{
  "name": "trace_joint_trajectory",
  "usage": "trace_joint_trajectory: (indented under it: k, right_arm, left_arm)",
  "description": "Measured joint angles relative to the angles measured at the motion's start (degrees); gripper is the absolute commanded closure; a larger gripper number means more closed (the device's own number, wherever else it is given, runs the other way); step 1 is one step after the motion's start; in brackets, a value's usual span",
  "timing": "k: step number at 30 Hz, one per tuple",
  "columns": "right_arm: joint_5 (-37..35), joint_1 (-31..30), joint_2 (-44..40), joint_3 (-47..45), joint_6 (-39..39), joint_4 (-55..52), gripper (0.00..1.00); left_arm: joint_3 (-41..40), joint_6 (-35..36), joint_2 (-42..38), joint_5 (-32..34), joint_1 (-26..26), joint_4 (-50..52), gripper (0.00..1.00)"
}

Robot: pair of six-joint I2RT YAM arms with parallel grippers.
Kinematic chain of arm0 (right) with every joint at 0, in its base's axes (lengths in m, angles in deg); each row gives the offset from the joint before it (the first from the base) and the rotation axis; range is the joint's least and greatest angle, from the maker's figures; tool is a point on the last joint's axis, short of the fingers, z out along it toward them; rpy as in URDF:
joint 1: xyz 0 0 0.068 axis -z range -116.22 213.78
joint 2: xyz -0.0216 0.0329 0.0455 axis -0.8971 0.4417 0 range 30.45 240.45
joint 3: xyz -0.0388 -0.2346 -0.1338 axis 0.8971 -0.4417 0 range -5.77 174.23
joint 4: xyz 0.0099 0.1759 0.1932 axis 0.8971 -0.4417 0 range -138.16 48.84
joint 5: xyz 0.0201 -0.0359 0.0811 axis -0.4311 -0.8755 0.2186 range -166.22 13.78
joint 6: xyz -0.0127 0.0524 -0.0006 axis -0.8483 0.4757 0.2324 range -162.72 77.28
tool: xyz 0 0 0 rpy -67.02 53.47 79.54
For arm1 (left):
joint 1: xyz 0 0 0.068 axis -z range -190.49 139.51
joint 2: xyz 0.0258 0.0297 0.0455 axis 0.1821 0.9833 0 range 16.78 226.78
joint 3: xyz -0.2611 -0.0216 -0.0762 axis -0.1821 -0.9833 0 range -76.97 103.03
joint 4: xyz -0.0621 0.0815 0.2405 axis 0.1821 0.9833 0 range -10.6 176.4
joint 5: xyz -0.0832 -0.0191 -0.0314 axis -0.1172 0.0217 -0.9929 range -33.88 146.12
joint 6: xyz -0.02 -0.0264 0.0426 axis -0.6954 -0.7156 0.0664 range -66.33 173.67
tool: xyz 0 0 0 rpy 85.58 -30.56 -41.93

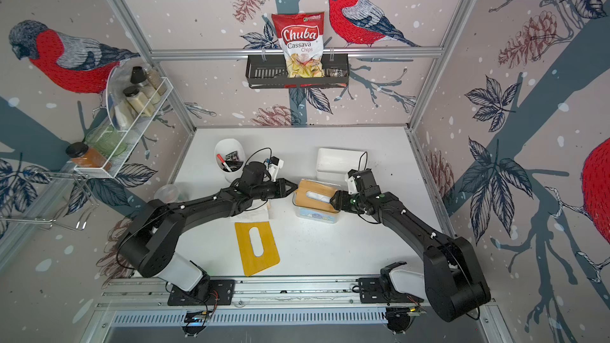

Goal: Put the tissue paper into the tissue box
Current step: Close the box lid on the tissue box.

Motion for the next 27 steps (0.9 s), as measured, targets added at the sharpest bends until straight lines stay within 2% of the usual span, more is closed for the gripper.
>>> trace_joint_trajectory:
  k: [4,8,12,20,27]
  right_arm:
    - [0.09,0.00,0.00,-0.04,0.00,0.07,0.36]
    - [0.46,0.00,1.44,-0.46,0.02,0.61,0.36]
    - [1.20,0.00,1.46,-0.81,0.44,0.96,0.36]
    - [3.93,0.79,-1.38,-0.63,2.38,2.19,0.38]
    - [4.81,1.09,-2.27,-0.24,3.69,2.82,0.38]
  left_arm:
    - [0.02,0.44,-0.15,0.92,0.00,0.70,0.68]
    - [-0.42,0.59,-1.11,1.16,0.00,1.75,0.54]
    - [-1.42,-0.11,-2.25,0.31,0.00,1.81,0.47]
    - [-2.54,-0.59,-3.78,-1.53,0.74,2.69,0.42]
    - [-2.56,-0.55,-4.22,-1.38,1.27,3.76,0.45]
